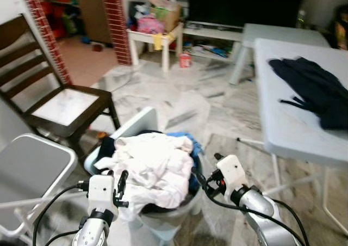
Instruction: Hang hanger
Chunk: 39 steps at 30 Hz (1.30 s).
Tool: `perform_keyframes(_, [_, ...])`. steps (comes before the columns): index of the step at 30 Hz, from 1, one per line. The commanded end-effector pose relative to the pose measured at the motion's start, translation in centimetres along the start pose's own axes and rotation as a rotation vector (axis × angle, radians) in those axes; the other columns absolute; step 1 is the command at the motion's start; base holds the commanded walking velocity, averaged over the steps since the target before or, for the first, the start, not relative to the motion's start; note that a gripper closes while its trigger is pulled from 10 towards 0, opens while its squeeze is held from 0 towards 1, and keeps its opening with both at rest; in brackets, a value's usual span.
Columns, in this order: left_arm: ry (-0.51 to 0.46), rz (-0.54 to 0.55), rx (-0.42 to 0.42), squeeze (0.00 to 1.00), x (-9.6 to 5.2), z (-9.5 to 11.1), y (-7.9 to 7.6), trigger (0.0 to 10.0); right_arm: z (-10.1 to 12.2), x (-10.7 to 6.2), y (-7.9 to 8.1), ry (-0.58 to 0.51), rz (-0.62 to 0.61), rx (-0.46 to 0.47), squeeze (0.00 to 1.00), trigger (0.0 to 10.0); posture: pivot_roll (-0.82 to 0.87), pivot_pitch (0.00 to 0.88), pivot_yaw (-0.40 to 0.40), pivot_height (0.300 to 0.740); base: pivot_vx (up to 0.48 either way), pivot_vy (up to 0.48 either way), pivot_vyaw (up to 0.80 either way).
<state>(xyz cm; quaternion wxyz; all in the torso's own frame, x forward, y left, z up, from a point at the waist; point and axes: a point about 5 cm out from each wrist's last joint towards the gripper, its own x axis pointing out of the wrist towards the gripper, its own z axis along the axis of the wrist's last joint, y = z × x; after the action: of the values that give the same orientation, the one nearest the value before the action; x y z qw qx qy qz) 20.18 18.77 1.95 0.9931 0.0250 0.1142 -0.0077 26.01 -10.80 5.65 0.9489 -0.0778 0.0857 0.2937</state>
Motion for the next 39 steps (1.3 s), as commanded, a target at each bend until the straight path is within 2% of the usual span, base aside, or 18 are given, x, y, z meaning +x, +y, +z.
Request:
perform_keyframes(1, [-0.016,-0.008,-0.009,0.0,0.4,0.4,-0.4,10.0,-0.5,-0.6,-0.5,0.023,-0.015,-0.008,0.0,10.0,-0.08,0.0,-0.015,0.74,0.266,0.0,0.42])
perform_keyframes(4, [0.003,-0.017,0.005,0.0,1.2,0.4,-0.2,10.0,-0.7,-0.7,-0.5,0.026,-0.014,-0.006,0.0,10.0,-0.09,0.0,-0.018,0.74,0.089,0.0,0.14])
perform_keyframes(5, [0.018,-0.029,0.019,0.0,2.5,0.5,0.1,10.0,-0.9,-0.8,-0.5,0.034,-0.013,-0.004,0.0,10.0,-0.09,0.0,-0.017,0.74,0.0,0.0,0.0])
perform_keyframes(6, [0.019,-0.032,0.018,0.0,2.8,0.6,0.1,10.0,-0.9,-0.9,-0.5,0.036,-0.013,-0.004,0.0,10.0,-0.09,0.0,-0.016,0.74,0.0,0.0,0.0])
perform_keyframes(16, [0.03,-0.042,0.003,0.0,3.3,0.7,-0.8,10.0,-1.0,-0.9,-0.4,0.039,-0.022,0.0,0.0,10.0,-0.09,0.0,-0.01,0.74,0.0,0.0,0.0])
perform_keyframes(24, [0.036,-0.057,0.006,0.0,3.4,0.7,-1.0,10.0,-1.0,-0.7,-0.4,0.04,-0.026,0.002,0.0,10.0,-0.08,0.0,-0.013,0.74,0.0,0.0,0.0])
perform_keyframes(28, [0.004,-0.141,0.036,0.0,4.1,1.4,-1.7,10.0,-1.1,-0.9,-0.5,0.053,-0.028,-0.001,0.0,10.0,-0.09,0.009,-0.019,0.74,0.0,0.0,0.0])
perform_keyframes(33, [0.043,-0.27,0.076,0.0,5.5,1.1,-3.2,10.0,-1.0,-1.3,-0.5,0.071,-0.016,-0.003,0.0,10.0,-0.12,0.022,-0.024,0.74,0.0,0.0,0.0])
perform_keyframes(39, [0.084,-0.337,0.123,0.0,6.7,0.7,-3.8,10.0,-1.0,-1.9,-0.9,0.092,-0.016,-0.016,0.0,10.0,-0.15,0.03,-0.019,0.74,0.0,0.0,0.0])
